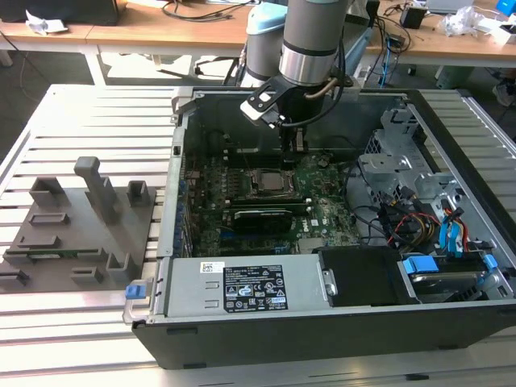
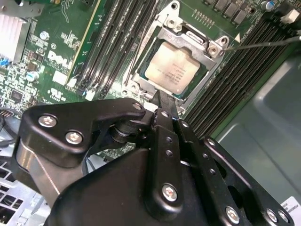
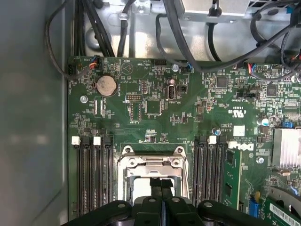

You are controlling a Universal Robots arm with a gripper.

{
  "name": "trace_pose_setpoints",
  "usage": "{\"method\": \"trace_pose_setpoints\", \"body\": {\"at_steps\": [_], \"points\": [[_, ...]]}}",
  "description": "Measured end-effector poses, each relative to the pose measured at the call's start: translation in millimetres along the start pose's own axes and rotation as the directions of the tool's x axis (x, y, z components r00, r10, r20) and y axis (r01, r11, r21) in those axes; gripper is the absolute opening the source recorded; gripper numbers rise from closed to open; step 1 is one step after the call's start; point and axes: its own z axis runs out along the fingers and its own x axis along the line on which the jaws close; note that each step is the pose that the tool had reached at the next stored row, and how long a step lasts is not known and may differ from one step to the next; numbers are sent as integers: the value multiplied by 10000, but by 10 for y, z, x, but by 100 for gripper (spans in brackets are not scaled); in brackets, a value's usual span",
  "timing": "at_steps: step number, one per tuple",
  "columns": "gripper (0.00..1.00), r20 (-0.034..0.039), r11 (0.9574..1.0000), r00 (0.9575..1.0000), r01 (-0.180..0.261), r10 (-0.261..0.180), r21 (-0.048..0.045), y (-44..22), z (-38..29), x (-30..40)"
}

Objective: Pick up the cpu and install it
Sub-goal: 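Close the cpu cover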

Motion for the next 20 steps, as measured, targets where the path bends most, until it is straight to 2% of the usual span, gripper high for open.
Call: {"method": "trace_pose_setpoints", "body": {"at_steps": [11,20], "points": [[11,0,10000,10000,0,0,1,-111,54,5],[11,1,10000,10000,0,0,0,-236,174,15]]}}
